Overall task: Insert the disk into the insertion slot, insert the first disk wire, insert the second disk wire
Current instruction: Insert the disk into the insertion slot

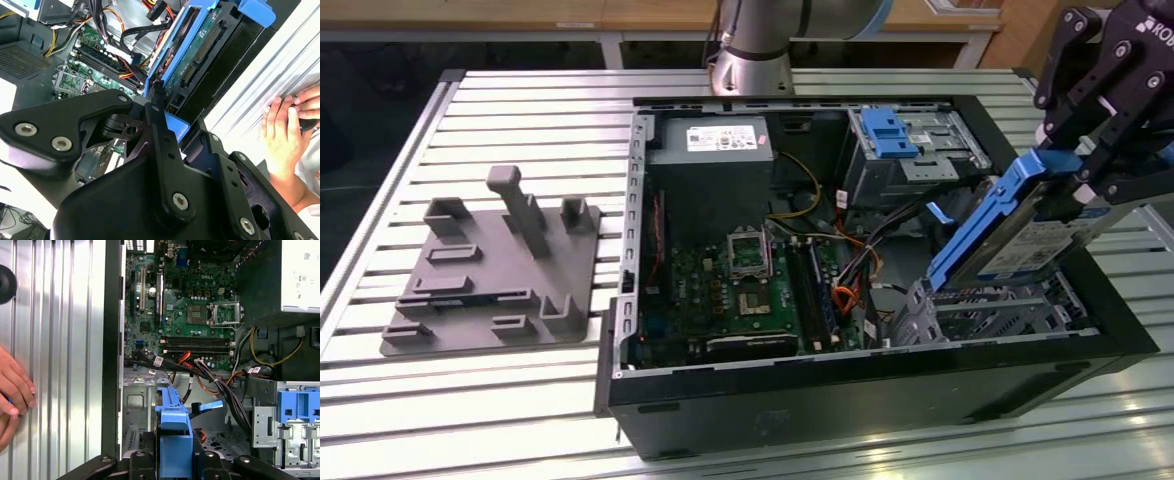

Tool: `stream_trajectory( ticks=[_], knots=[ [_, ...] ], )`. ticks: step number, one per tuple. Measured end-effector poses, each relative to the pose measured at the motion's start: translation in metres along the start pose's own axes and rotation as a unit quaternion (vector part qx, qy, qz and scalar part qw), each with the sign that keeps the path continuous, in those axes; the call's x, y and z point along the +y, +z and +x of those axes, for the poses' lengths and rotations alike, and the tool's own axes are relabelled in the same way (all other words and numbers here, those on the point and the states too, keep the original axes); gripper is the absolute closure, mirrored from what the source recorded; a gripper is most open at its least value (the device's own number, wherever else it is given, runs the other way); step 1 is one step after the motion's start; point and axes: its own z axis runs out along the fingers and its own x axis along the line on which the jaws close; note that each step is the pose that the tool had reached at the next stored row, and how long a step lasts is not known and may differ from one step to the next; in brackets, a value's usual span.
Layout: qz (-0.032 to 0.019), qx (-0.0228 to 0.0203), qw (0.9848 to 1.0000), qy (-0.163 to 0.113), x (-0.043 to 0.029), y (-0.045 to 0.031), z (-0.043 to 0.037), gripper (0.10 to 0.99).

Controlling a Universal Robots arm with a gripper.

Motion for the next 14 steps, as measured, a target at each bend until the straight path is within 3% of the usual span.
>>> stream_trajectory(
  ticks=[14],
  knots=[
    [-0.0001, 0.0000, 1.0000, 0.000, 0.0004, 0.0044, 0.0015, 0.722]
  ],
)
